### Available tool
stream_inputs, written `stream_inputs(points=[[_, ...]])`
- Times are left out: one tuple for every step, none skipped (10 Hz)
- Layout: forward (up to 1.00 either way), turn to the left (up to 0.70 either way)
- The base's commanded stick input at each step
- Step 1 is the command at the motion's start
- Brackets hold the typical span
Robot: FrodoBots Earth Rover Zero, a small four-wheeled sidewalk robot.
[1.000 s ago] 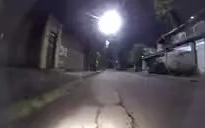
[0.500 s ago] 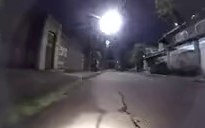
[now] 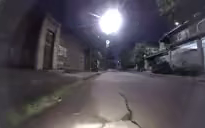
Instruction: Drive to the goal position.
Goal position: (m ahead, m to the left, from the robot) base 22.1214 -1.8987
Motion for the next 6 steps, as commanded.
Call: stream_inputs(points=[[0.50, 0.00], [0.50, 0.00], [0.50, 0.00], [0.50, 0.00], [0.50, 0.00], [0.50, 0.00]])
